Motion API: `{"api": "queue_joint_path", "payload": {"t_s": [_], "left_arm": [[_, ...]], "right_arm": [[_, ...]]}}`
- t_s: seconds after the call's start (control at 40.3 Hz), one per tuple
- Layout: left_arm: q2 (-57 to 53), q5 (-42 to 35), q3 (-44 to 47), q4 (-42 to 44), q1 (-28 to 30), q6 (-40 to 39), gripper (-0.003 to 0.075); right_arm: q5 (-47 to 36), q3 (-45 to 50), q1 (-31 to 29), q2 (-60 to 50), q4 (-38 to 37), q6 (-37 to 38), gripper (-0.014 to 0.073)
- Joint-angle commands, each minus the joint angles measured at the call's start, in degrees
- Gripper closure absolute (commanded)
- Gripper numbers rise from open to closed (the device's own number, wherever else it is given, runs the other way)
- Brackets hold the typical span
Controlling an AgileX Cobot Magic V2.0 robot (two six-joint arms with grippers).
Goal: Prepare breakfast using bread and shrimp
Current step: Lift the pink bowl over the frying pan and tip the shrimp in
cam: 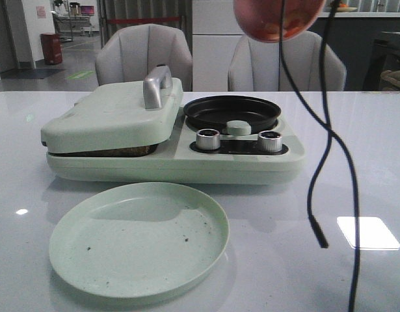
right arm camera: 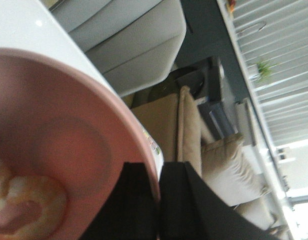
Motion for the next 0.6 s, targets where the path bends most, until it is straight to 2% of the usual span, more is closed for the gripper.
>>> {"api": "queue_joint_path", "payload": {"t_s": [0.0, 0.099, 0.571], "left_arm": [[-0.3, -2.9, -1.5, -2.3, -0.4, 0.0, 0.0621], [-0.3, -2.9, -1.5, -2.3, -0.4, 0.0, 0.0621], [-0.3, -2.9, -1.5, -2.3, -0.4, 0.0, 0.0621]], "right_arm": [[0.2, -2.8, 1.9, -0.9, -15.6, 4.0, 0.055], [2.7, -3.1, 3.1, 1.5, -24.9, 6.2, 0.055], [5.4, -3.7, 3.3, 6.4, -24.9, 6.4, 0.055]]}}
